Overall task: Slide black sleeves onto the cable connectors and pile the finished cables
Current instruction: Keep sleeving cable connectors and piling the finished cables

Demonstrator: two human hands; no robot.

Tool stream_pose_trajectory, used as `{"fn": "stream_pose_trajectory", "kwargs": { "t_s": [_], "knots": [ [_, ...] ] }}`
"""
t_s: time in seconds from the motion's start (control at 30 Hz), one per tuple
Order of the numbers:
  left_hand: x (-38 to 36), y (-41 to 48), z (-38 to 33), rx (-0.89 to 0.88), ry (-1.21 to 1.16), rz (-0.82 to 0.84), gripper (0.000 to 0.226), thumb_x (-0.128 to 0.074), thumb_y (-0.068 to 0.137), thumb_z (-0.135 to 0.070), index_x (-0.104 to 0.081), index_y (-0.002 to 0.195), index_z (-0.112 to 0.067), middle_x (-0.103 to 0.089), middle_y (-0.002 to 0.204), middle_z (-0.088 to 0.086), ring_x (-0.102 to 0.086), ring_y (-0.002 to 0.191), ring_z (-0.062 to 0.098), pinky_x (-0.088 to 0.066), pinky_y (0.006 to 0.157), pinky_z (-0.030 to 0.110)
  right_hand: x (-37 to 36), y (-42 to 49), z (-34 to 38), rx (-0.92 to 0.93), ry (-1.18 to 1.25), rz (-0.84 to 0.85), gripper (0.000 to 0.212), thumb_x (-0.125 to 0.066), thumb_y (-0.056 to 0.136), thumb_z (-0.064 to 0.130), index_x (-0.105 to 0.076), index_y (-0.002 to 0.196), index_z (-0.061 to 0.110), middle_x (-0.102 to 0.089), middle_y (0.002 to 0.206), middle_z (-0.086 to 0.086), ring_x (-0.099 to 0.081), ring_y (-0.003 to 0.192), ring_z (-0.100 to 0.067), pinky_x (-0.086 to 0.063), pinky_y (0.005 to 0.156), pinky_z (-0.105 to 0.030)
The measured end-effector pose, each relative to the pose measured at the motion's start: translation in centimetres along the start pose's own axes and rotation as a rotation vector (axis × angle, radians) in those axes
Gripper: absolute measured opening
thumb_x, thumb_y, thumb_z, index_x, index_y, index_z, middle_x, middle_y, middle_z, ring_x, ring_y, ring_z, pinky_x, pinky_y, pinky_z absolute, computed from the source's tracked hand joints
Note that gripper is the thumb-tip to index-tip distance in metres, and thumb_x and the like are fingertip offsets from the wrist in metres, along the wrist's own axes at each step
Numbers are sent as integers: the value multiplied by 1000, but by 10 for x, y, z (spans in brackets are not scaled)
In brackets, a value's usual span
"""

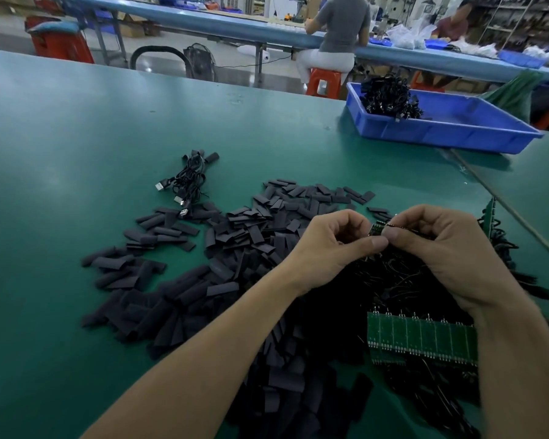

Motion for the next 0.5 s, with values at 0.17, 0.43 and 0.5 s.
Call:
{"fn": "stream_pose_trajectory", "kwargs": {
  "t_s": [0.17, 0.43, 0.5],
  "knots": [
    [4, 1, 2, 90, -146, 44, 20, -70, 90, -3, -61, 77, -16, -54, 70, -5, -48, 64, 3, -41, 64, 13, 0, 0, -2, -44, 85, 71, 13, -78, 62, 32, -76, 72, 26, -72, 68, -1, -66, 61, -7, -54, 59, -15],
    [9, 6, 0, 180, -189, 157, 20, -63, 93, 0, -61, 78, -13, -58, 66, -10, -52, 63, 1, -43, 67, 12, 3, 3, -8, -49, 95, 115, 16, -78, 64, 35, -78, 76, 24, -73, 73, 1, -66, 70, -6, -54, 68, -14],
    [9, 8, 0, 198, -188, 202, 20, -61, 95, -2, -62, 79, -13, -60, 67, -11, -53, 64, 1, -44, 69, 12, 3, 2, -7, -35, 108, 140, 17, -78, 65, 37, -78, 76, 24, -73, 73, 2, -66, 71, -4, -53, 70, -13]
  ]
}}
Point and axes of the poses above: each hand's wrist, its own y-axis towards the middle knuckle, its own x-axis out of the back of the hand, z = x × y, the point moved 1 cm from there along y, towards the middle knuckle
